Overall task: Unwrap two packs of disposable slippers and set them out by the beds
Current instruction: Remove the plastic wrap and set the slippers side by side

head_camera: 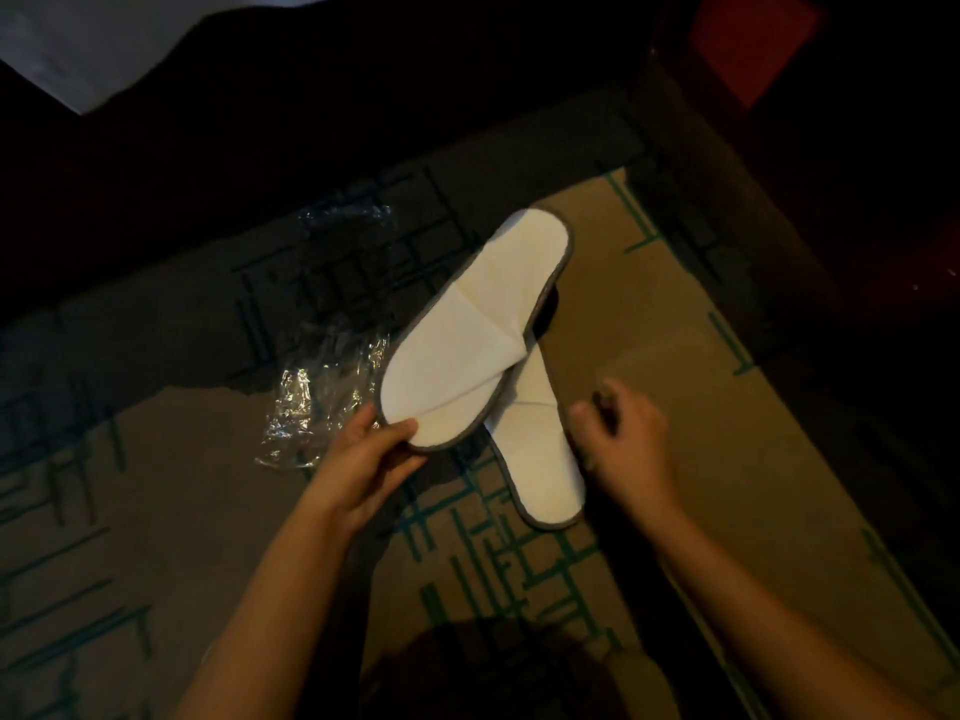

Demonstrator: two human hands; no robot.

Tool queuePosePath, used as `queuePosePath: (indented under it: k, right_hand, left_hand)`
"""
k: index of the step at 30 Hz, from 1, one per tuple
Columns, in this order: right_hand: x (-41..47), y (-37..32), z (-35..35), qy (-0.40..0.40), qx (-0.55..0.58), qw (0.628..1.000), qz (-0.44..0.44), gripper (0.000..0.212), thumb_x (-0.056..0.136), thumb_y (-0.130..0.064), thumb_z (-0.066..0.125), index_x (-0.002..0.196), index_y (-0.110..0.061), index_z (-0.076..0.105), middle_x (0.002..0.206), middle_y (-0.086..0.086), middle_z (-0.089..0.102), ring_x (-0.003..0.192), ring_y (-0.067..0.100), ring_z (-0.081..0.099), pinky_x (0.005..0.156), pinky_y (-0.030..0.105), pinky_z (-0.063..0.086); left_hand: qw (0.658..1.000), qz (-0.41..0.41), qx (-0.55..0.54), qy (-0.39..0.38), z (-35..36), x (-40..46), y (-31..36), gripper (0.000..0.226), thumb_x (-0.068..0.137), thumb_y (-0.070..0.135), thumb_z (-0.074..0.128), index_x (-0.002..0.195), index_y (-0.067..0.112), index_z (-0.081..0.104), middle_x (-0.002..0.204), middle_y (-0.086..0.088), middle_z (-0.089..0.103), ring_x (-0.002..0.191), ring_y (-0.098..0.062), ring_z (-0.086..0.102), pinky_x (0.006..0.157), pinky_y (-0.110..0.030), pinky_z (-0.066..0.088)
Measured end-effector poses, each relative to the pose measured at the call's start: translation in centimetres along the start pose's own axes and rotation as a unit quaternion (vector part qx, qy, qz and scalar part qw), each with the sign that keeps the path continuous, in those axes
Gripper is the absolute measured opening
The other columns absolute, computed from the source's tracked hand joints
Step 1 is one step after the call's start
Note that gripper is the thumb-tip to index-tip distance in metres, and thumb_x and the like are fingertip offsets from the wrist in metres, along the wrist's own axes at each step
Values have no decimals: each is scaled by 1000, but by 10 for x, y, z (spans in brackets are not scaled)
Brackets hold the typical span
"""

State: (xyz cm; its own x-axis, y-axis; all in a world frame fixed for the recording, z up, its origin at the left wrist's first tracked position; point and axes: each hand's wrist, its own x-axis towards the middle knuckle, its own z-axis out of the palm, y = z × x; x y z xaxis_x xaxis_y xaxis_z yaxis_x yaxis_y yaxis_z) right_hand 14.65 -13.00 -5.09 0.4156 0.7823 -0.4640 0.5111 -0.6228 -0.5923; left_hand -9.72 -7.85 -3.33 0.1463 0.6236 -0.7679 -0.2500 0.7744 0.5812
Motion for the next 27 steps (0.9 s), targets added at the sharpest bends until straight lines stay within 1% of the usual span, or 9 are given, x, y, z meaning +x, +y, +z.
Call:
queuePosePath:
  k: [2, 5, 10, 12, 15, 18, 21, 24, 27]
  right_hand:
    - [-22, -2, 23, -60, -198, 976, -71, 90, 74, -62, 57, 145, -24, 18, 143, 7, 32, 132, 26, 29, 107, 43, 33]
    - [-34, -1, 35, -52, -282, 951, -119, 103, 67, -62, 64, 146, -25, 10, 137, 9, 34, 124, 26, 32, 99, 40, 34]
    - [-13, 10, 9, -54, 25, 997, 40, 64, 81, -18, 67, 137, -19, 37, 105, -1, 57, 103, 19, 54, 88, 33, 45]
    - [-6, 19, -8, -25, 145, 986, 76, 20, 84, -3, 58, 95, -20, 61, 75, -3, 60, 77, 20, 58, 69, 25, 46]
    - [-1, 31, -28, 25, 253, 958, 136, 21, 86, 4, 50, 83, -14, 60, 70, 5, 61, 61, 18, 55, 50, 19, 48]
    - [-5, 26, -32, -32, 292, 943, 157, 26, 88, -8, 57, 113, -13, 55, 73, 1, 61, 60, 13, 54, 50, 19, 47]
    - [-7, 14, -23, -112, 265, 940, 184, 32, 84, -22, 66, 113, -16, 55, 80, 0, 61, 61, 10, 53, 47, 16, 43]
    - [-5, 3, -14, -150, 244, 943, 171, 17, 81, -20, 68, 95, -18, 57, 81, 1, 58, 65, 12, 54, 55, 21, 43]
    - [1, -4, -6, -163, 210, 956, 123, 21, 83, -15, 64, 67, -14, 51, 63, 4, 50, 56, 14, 46, 53, 24, 37]
  left_hand:
    - [1000, 0, -16, 24, 6, 2, -9, 31, 88, 0, 48, 100, 27, 55, 101, -3, 63, 87, -14, 61, 54, -17, 56]
    - [997, -1, -72, 40, 17, 6, -19, 31, 89, 0, 44, 94, 28, 56, 97, 0, 61, 86, -13, 58, 52, -16, 55]
    - [984, -15, -166, 65, 29, 17, -37, 32, 90, -1, 42, 114, 20, 51, 102, -2, 59, 90, -17, 58, 71, -27, 58]
    - [983, -19, -166, 81, 35, 18, -46, 38, 90, -1, 43, 123, 18, 46, 107, -4, 58, 91, -17, 58, 86, -32, 49]
    - [982, -9, -154, 111, 47, 16, -58, 34, 91, 0, 43, 122, 13, 48, 116, -8, 56, 90, -14, 58, 92, -32, 42]
    - [984, -10, -131, 117, 53, 13, -66, 33, 91, 3, 46, 124, 6, 48, 116, -11, 57, 90, -15, 59, 93, -32, 43]
    - [991, -42, -89, 87, 57, 6, -76, 25, 91, 7, 48, 115, 7, 53, 104, -7, 64, 87, -16, 62, 84, -29, 48]
    - [991, -60, -77, 87, 58, 0, -83, 11, 91, 8, 49, 96, 11, 59, 97, -6, 67, 88, -15, 63, 80, -26, 49]
    - [988, -64, -96, 99, 57, 0, -83, 17, 90, 8, 50, 106, 9, 58, 94, -7, 67, 86, -16, 64, 79, -27, 54]
